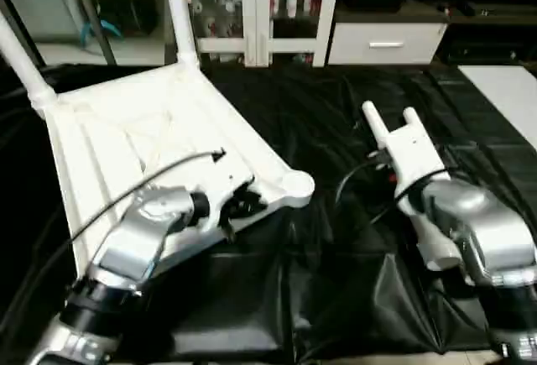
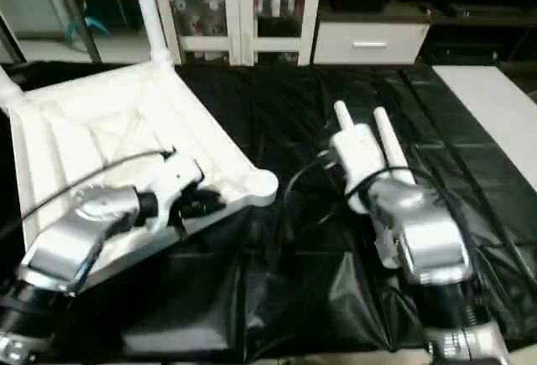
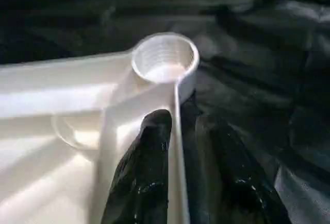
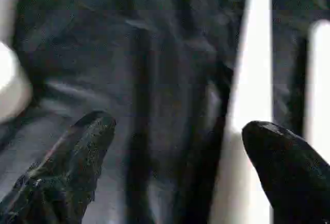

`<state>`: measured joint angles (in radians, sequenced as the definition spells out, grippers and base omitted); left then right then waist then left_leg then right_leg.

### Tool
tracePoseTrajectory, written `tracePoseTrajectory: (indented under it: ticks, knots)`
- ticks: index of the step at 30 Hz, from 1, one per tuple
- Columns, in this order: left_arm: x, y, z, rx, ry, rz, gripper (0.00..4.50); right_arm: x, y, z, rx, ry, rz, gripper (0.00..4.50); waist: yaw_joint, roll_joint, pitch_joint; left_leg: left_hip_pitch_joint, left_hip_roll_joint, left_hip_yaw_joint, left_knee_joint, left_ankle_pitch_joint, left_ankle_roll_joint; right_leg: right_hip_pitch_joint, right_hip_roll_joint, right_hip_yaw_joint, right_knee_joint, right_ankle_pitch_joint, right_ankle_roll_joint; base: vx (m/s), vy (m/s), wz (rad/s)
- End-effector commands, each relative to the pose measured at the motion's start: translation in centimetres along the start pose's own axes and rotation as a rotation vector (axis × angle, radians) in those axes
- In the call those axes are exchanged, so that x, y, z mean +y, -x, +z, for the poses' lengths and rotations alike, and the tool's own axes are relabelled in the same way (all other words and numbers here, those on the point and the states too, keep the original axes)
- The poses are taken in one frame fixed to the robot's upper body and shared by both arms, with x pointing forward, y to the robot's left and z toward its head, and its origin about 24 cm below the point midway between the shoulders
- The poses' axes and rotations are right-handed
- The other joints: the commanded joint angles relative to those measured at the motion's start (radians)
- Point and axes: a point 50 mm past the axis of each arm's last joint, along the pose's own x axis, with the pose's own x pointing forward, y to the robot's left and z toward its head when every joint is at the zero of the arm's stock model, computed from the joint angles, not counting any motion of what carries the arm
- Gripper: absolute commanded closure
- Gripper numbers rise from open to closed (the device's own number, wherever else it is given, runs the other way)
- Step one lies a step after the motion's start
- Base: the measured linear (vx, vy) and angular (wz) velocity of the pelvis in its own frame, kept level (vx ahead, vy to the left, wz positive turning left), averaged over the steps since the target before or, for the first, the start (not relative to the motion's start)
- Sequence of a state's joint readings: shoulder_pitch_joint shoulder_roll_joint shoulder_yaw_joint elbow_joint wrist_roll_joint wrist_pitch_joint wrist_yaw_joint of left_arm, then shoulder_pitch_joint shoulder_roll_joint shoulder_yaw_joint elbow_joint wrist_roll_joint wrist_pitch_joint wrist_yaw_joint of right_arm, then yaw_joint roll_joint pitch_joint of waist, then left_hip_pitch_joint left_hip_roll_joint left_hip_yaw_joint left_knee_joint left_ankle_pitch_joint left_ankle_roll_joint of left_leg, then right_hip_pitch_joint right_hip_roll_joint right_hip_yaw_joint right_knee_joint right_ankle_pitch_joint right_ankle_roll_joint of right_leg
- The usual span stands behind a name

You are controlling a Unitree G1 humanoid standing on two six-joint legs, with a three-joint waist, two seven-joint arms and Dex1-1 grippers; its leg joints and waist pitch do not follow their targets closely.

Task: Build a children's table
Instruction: Pick table leg

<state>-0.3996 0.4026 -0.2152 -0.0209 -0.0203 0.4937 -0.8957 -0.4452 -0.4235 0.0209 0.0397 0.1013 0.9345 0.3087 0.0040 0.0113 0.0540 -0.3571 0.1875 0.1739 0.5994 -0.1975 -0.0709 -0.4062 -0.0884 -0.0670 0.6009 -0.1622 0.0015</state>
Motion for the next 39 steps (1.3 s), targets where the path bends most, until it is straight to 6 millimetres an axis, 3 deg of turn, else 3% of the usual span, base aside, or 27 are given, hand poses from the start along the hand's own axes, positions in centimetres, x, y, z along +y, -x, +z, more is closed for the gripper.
tracePoseTrajectory:
  ticks: [1, 4, 10, 15, 17, 25, 33, 34, 38, 39]
  knots:
    - [-0.6, 0.8, 1.9, -0.104, -0.063, -0.047, 3.46, -1.2, -0.3, -0.4, 0.048, -0.036, -0.058, 0.06, 0.002, -0.014, -0.067, -0.001, 0.027, -0.004, -0.067, -0.182, 0.01, 0.049, -0.041, 0.042, -0.071, -0.269, -0.204, 0.0, 0.0, 0.0]
    - [-1.3, 1.1, 2.5, -0.125, -0.092, -0.101, 3.46, -1.8, -0.5, -0.4, 0.063, -0.058, -0.079, 0.06, 0.003, -0.012, -0.067, -0.004, 0.027, -0.002, -0.066, -0.149, 0.019, 0.05, -0.04, 0.042, -0.064, -0.227, -0.221, 0.0, 0.0, 0.0]
    - [-3.5, 1.2, 4.5, -0.21, -0.172, -0.27, 3.46, -3.2, -1.0, -1.2, 0.155, -0.119, -0.104, 0.06, 0.002, -0.013, -0.063, 0.001, 0.026, 0.0, -0.065, -0.195, 0.004, 0.047, -0.04, 0.042, -0.07, -0.305, -0.207, 0.0, 0.0, 0.0]
    - [-3.8, 1.2, 5.3, -0.253, -0.168, -0.285, 3.16, -2.9, -1.3, -2.3, 0.216, -0.132, -0.074, 0.0, -0.001, -0.016, -0.064, -0.003, 0.025, 0.001, -0.063, -0.187, 0.007, 0.049, -0.037, 0.042, -0.07, -0.302, -0.199, 0.0, 0.0, 0.0]
    - [-3.8, 1.2, 5.5, -0.255, -0.176, -0.295, 2.76, -2.6, -1.4, -2.8, 0.246, -0.142, -0.055, 0.0, -0.002, -0.02, -0.064, -0.003, 0.024, 0.001, -0.062, -0.183, 0.008, 0.049, -0.036, 0.042, -0.07, -0.313, -0.194, 0.0, 0.0, 0.0]
    - [-3.8, 1.6, 5.2, -0.187, -0.249, -0.301, 2.28, -2.4, -1.6, -3.2, 0.273, -0.171, -0.037, 0.86, -0.001, -0.018, -0.063, 0.001, 0.025, 0.0, -0.063, -0.197, -0.002, 0.044, -0.036, 0.042, -0.07, -0.332, -0.184, 0.0, 0.0, 0.0]
    - [-3.6, 1.9, 5.3, -0.181, -0.26, -0.288, 1.81, -2.2, -1.7, -3.3, 0.279, -0.186, -0.021, 1.39, 0.0, -0.021, -0.063, 0.001, 0.025, 0.0, -0.062, -0.202, -0.009, 0.044, -0.037, 0.042, -0.07, -0.346, -0.183, 0.0, 0.0, 0.0]
    - [-3.6, 2.0, 5.3, -0.182, -0.26, -0.284, 1.51, -2.2, -1.8, -3.3, 0.277, -0.19, -0.021, 1.62, 0.0, -0.023, -0.063, 0.0, 0.025, 0.0, -0.063, -0.203, -0.01, 0.044, -0.036, 0.042, -0.069, -0.344, -0.182, 0.0, 0.0, 0.0]
    - [-3.2, 2.1, 5.6, -0.208, -0.264, -0.239, 1.4, -2.1, -1.7, -2.9, 0.253, -0.219, -0.021, 1.79, 0.0, -0.023, -0.063, 0.0, 0.024, 0.0, -0.062, -0.204, -0.011, 0.044, -0.036, 0.043, -0.069, -0.344, -0.18, 0.0, 0.0, 0.0]
    - [-2.8, 2.1, 5.6, -0.208, -0.263, -0.215, 1.1, -2.1, -1.7, -2.7, 0.244, -0.231, -0.019, 2.0, 0.0, -0.022, -0.063, -0.001, 0.024, 0.0, -0.062, -0.206, -0.012, 0.044, -0.036, 0.042, -0.069, -0.344, -0.18, 0.0, 0.0, 0.0]
